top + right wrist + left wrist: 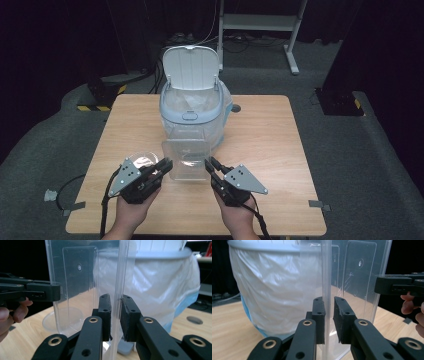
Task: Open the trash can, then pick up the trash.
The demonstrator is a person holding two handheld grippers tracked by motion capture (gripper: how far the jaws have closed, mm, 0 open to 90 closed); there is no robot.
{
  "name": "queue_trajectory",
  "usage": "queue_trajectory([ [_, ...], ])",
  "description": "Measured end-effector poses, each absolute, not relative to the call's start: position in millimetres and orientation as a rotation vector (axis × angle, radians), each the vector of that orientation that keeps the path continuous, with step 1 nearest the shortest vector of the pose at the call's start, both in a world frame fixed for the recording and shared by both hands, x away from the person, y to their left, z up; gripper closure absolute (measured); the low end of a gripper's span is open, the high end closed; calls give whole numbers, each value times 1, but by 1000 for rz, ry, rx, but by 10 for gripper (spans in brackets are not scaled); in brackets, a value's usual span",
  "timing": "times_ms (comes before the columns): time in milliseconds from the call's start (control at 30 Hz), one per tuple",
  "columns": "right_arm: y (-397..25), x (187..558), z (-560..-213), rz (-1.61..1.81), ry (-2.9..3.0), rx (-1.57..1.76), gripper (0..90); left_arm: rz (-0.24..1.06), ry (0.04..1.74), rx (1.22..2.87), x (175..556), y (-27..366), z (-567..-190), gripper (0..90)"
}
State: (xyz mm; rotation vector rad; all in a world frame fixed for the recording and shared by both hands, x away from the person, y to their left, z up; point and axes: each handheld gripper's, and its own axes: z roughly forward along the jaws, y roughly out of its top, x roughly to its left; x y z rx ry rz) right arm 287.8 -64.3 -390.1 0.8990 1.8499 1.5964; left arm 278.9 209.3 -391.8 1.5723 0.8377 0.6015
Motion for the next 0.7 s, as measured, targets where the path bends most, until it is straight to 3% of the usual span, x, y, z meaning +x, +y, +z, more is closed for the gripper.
queue_trajectory([
  [700, -62, 292, -363, 1632, 1771, 839, 798, 649, 781, 1533, 284, 211, -361, 788],
])
